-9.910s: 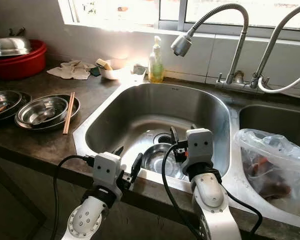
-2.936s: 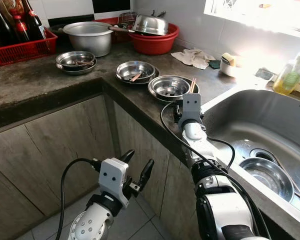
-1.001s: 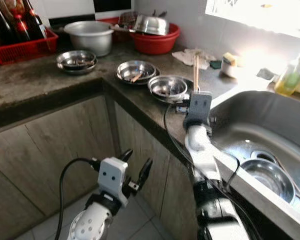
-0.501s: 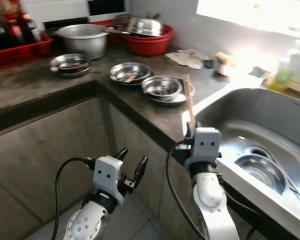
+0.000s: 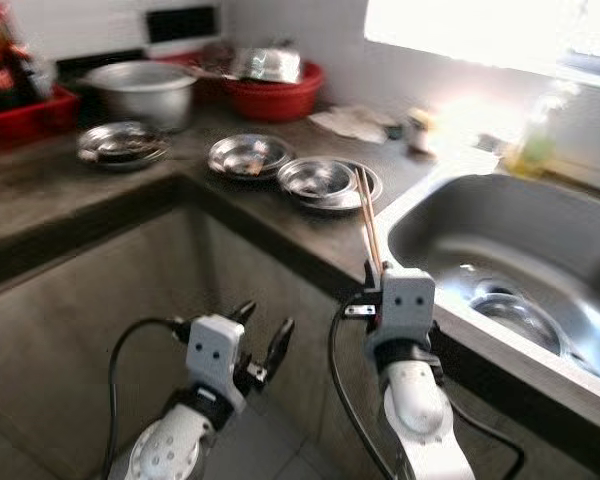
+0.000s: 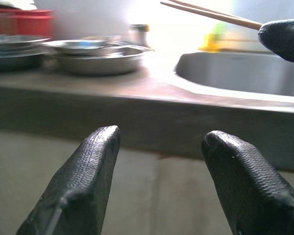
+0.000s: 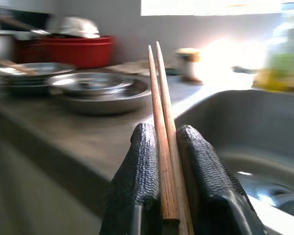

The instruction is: Kitchen organization

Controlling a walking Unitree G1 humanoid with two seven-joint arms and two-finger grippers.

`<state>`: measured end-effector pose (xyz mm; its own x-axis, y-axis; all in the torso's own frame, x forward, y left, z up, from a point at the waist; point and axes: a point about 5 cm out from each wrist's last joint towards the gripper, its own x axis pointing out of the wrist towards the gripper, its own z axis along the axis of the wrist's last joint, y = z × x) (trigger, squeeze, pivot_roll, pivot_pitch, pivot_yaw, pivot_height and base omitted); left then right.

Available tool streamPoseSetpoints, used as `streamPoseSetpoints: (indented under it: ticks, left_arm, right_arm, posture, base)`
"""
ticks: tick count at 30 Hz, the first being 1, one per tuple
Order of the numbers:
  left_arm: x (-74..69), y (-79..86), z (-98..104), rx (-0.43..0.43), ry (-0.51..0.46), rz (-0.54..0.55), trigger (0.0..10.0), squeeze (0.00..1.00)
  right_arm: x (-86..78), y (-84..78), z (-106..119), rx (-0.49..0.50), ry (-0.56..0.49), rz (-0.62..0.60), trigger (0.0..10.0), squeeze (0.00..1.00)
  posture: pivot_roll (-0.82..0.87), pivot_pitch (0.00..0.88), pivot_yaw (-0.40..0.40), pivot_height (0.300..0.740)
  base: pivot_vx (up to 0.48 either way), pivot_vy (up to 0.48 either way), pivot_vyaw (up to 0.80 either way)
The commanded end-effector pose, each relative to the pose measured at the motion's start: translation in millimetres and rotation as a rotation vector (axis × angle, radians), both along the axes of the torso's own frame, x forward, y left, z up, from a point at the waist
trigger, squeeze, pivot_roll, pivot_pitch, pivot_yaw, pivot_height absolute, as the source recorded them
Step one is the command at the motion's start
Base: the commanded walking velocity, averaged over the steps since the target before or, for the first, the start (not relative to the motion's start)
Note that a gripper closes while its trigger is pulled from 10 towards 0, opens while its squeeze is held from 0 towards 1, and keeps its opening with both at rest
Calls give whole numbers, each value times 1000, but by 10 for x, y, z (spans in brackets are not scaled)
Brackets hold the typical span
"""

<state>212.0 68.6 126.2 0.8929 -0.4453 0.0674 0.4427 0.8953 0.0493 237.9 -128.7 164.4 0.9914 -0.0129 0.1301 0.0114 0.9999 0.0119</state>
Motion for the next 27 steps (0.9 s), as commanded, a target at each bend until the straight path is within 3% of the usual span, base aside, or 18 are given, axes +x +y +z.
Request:
streamPoseSetpoints:
  ticks: [1, 10, 20, 24, 25, 26, 27]
  left_arm:
    - [-16, -40, -19, 16, 9, -24, 10000, 0]
    - [-7, -39, -30, 0, 21, -36, 10000, 0]
    - [0, -40, -35, 22, 22, -34, 10000, 0]
    - [10, -29, -24, 20, 17, -25, 10000, 0]
    - [12, -24, -19, 12, 17, -24, 10000, 0]
    - [12, -24, -19, 12, 17, -24, 10000, 0]
    - [12, -24, -19, 17, 15, -28, 10000, 0]
  right_arm:
    - [-8, -50, 5, -11, 13, -27, 0, 0]
    - [-27, -24, 7, -6, 25, -34, 0, 0]
    - [-10, -16, 9, -7, 30, -42, 0, 0]
    - [0, -12, 28, -27, 20, -47, 0, 0]
    - [8, -11, 29, -36, 23, -47, 3451, 0]
    - [8, -11, 29, -36, 23, -47, 3451, 0]
    - [17, -16, 26, -38, 28, -52, 10000, 0]
  posture:
    - [105, 0, -47, 740]
    - [101, 0, -39, 740]
    - [103, 0, -37, 740]
    - [103, 0, -37, 740]
    - [104, 1, -37, 740]
    - [104, 1, -37, 740]
    - [104, 1, -34, 740]
  base:
    - [0, 0, -788]
    - [0, 0, -790]
    - [0, 480, -785]
    - [0, 0, -181]
    - [0, 0, 0]
    - [0, 0, 0]
    - [0, 0, 0]
